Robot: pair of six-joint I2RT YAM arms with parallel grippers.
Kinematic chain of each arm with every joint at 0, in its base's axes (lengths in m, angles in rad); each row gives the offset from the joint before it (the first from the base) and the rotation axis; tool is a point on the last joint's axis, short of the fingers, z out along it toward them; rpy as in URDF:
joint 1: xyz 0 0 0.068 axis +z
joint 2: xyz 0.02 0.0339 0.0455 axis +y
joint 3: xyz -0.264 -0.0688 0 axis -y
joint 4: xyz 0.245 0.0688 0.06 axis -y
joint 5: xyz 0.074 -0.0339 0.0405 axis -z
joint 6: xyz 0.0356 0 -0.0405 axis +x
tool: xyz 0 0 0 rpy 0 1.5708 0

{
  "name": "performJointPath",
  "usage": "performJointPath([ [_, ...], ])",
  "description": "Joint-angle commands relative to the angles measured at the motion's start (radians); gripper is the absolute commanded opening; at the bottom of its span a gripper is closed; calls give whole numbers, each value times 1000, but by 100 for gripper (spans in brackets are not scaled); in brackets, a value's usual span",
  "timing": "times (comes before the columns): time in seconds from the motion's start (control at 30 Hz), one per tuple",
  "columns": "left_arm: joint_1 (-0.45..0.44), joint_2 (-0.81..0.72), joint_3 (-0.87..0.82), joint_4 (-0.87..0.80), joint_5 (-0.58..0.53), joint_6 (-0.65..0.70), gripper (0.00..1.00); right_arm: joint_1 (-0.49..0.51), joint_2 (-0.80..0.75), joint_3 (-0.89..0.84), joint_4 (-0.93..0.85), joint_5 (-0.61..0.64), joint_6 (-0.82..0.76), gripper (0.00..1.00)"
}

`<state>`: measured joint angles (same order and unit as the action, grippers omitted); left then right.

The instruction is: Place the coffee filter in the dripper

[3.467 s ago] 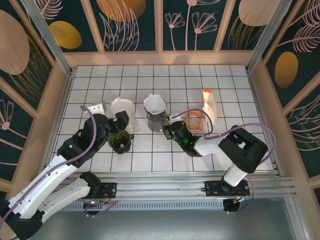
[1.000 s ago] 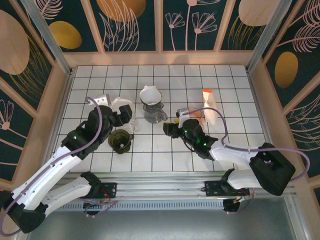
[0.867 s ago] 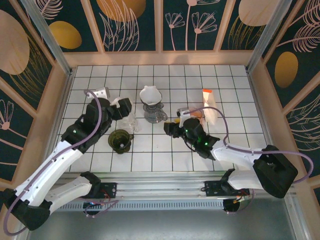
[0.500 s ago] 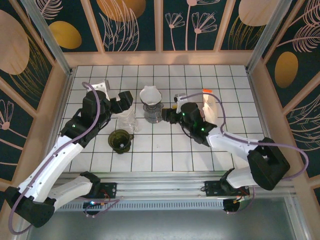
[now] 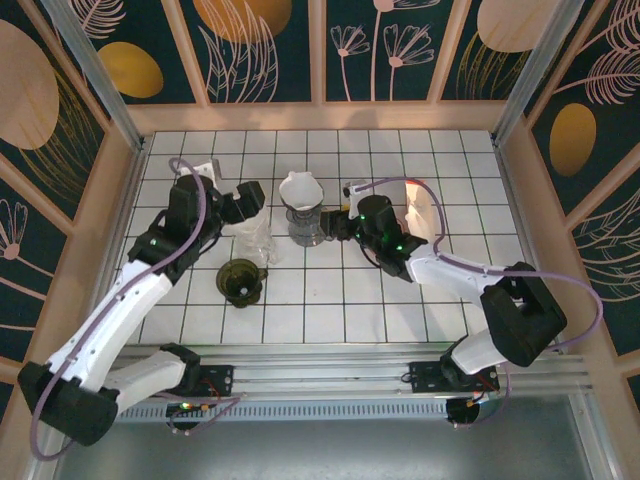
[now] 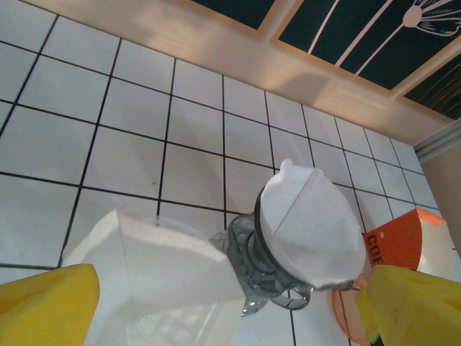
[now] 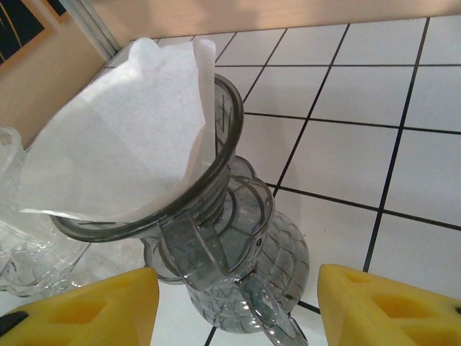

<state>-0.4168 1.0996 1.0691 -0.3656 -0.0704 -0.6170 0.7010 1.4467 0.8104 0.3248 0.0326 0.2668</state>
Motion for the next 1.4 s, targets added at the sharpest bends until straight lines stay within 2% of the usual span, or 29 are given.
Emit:
performJointPath([
  [0.0, 50, 86, 113, 93, 136, 6, 95, -9, -69, -16, 28, 21, -2, 61],
  [0.17, 113, 301, 301, 86, 287, 24, 89, -17, -124, -46, 17, 32, 15, 61],
  [0.4, 141, 562, 533, -89, 398, 110, 83, -19, -178, -80, 11, 46, 17, 61],
  [0.67, 139, 608, 449, -81, 447, 92, 85, -30, -202, -108, 40, 39, 20, 61],
  [0.83, 138, 642, 413, -18, 538, 51, 89, -39, -221, -119, 38, 49, 20, 61],
  [1.37, 82, 709, 449, -38, 564, 66, 89, -52, -231, -138, 48, 49, 32, 61],
])
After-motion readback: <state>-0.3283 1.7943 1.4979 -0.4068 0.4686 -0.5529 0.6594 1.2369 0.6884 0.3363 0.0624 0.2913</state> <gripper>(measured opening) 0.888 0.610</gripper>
